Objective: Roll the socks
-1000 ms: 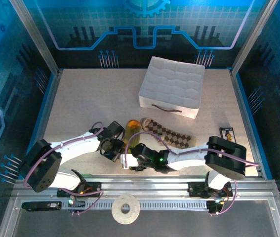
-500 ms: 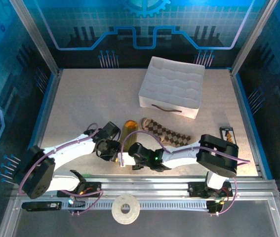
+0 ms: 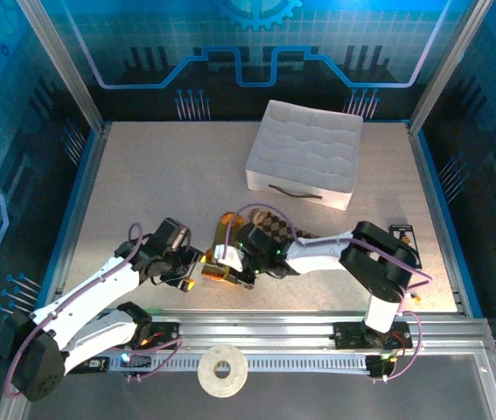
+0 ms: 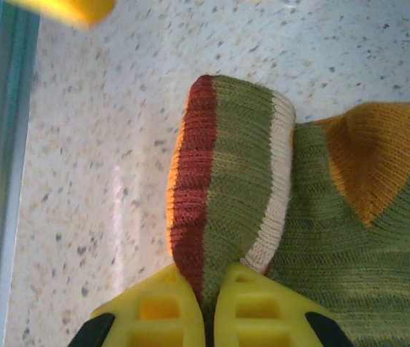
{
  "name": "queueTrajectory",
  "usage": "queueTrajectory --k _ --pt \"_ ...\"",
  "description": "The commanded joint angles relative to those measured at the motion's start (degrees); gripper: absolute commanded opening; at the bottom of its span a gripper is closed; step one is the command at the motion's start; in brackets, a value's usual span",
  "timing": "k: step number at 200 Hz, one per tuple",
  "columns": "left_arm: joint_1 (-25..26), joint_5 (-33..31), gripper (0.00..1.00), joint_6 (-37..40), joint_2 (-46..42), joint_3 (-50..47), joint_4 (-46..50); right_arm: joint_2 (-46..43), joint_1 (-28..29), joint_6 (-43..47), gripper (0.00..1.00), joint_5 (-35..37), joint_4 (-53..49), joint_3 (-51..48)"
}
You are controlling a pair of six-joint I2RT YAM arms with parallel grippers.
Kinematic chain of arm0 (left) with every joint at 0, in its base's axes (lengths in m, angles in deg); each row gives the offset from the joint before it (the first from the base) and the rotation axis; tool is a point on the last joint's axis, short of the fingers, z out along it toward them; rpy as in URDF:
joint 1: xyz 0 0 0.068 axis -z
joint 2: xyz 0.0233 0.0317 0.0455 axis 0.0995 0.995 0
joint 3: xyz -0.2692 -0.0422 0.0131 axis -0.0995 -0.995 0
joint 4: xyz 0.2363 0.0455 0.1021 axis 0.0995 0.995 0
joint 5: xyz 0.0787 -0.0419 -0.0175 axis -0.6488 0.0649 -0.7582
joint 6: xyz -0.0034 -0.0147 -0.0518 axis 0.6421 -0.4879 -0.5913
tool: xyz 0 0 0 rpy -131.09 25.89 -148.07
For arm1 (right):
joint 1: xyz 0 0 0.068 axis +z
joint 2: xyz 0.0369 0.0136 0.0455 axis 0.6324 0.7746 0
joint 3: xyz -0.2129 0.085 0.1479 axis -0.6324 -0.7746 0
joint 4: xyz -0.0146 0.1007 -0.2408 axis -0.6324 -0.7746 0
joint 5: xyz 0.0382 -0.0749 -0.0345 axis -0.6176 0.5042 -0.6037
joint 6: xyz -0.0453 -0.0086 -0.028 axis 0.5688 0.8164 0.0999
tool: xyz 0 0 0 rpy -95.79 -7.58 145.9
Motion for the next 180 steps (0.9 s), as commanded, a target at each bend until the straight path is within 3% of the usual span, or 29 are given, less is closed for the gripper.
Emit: queueTrajectory --k 1,40,94,118,138,163,180 --pt "1.8 1.34 0.59 1.2 1.67 -1.41 -8.15 6.11 -4.02 -5.89 0.0 -9.62 -12.69 -0.28" --pt "5.1 1.1 0.57 0.05 8.26 -2.22 -12.31 9.42 -6.48 -6.4 0.0 -13.97 -15.1 2.15" --pt "5.34 -1.74 0.53 -0.16 16.76 -3.12 -18.05 11.58 -7.97 -7.48 0.0 -16.31 -15.87 3.76" --pt "5.3 -1.88 0.4 -1.38 20.87 -3.73 -18.65 12.27 -8.07 -7.49 0.0 -16.13 -16.05 4.61" --pt "5.35 -0.8 0.01 -4.67 21.32 -3.3 -11.71 12.01 -7.95 -5.68 0.0 -13.92 -17.02 6.0" --pt "5.33 0.88 0.0 -8.3 18.38 -3.47 -0.7 10.82 -6.99 -0.12 0.02 -11.44 -19.61 9.17" --pt "5.34 2.12 0.0 -12.94 15.35 -5.45 1.33 9.37 -5.84 3.24 0.08 -10.25 -20.03 10.97"
